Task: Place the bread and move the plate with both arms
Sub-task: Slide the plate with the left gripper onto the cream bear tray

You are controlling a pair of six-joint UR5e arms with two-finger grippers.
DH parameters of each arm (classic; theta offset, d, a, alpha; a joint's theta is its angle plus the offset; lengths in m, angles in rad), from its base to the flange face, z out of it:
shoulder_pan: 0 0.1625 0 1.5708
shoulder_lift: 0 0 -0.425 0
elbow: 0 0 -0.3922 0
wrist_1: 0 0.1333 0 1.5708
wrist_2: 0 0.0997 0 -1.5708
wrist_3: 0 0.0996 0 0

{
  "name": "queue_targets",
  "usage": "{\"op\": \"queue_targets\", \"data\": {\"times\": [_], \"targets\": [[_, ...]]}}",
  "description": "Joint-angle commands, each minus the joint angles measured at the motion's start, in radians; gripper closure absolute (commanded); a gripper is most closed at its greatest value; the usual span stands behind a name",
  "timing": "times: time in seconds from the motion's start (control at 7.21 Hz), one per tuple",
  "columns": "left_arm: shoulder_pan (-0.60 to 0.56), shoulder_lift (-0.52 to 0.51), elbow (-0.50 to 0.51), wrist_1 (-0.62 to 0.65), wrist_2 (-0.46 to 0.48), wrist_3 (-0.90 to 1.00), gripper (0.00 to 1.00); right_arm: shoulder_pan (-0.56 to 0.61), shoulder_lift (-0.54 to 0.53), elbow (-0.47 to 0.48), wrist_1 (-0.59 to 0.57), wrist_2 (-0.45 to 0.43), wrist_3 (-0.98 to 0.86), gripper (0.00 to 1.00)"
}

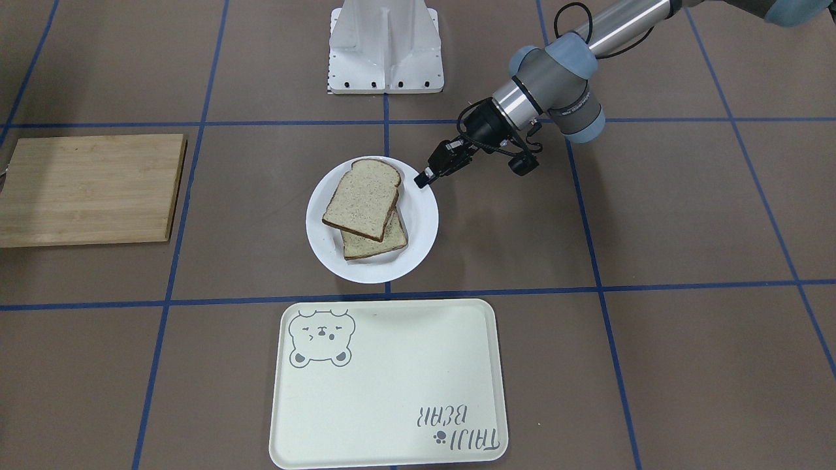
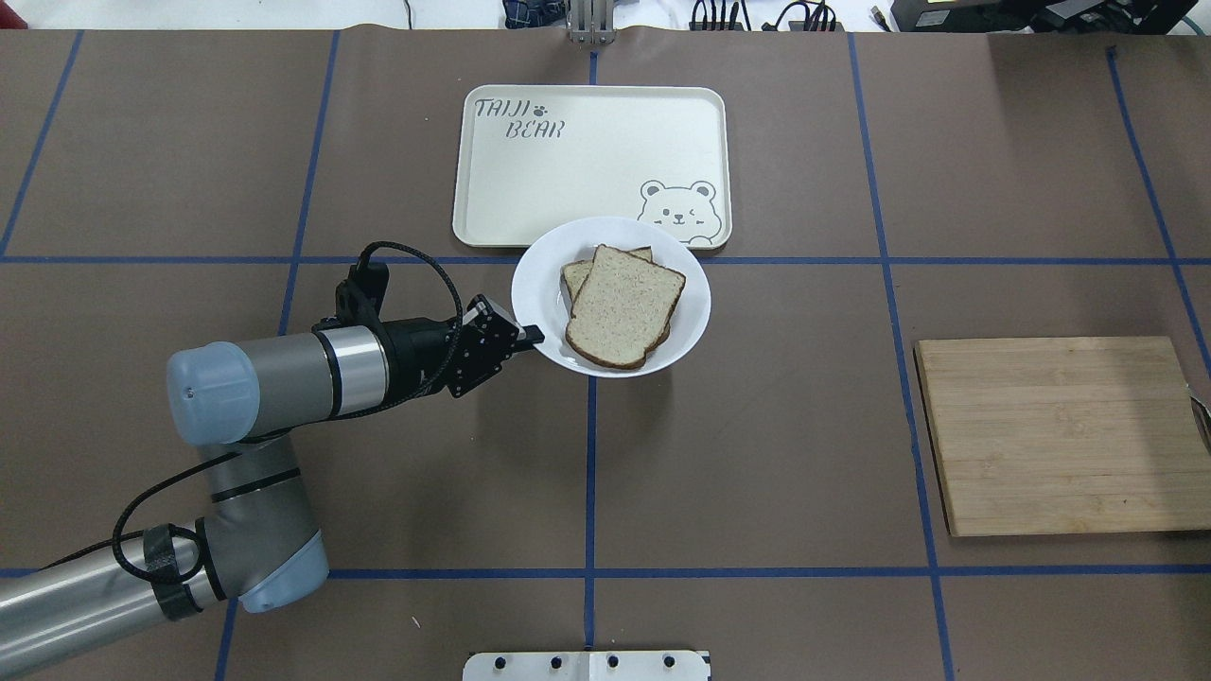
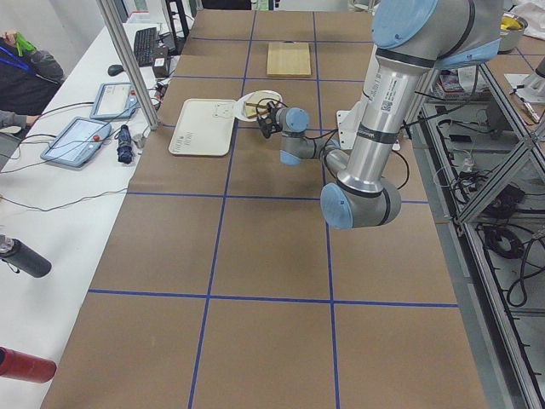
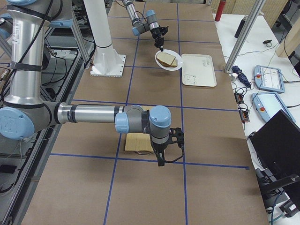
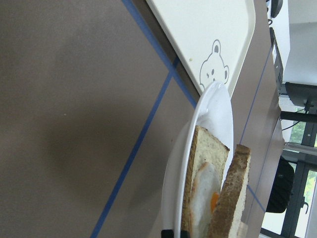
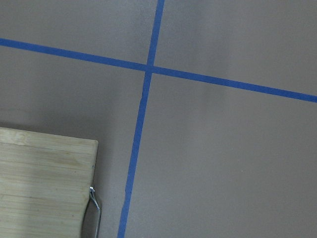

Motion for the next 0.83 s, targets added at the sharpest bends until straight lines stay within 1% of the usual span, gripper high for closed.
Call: {"op": "queue_targets", "data": {"times": [0.0, 0.14, 0.28, 0.42, 0.55, 0.69], "targets": [[-0.010, -0.041, 0.013, 0.025, 0.162, -0.089, 1.00, 0.000, 0.006, -0.011, -0.001, 0.000, 0.000, 0.00], [-0.020, -0.087, 0.044, 0.101, 0.205, -0.116, 1.00, 0.000, 0.006, -0.011, 0.001, -0.002, 0.009, 0.00], [-0.023, -0.144, 0.106, 0.166, 0.286, -0.155, 1.00, 0.000, 0.007, -0.011, 0.001, -0.002, 0.011, 0.00], [-0.045, -0.209, 0.206, 0.170, 0.335, -0.166, 1.00, 0.000, 0.007, -0.011, -0.001, -0.003, 0.011, 0.00], [-0.077, -0.246, 0.304, 0.171, 0.346, -0.190, 1.00, 0.000, 0.007, -0.012, 0.001, -0.003, 0.012, 0.00], [-0.091, -0.294, 0.375, 0.189, 0.362, -0.187, 1.00, 0.000, 0.007, -0.014, 0.001, -0.003, 0.011, 0.00]]}}
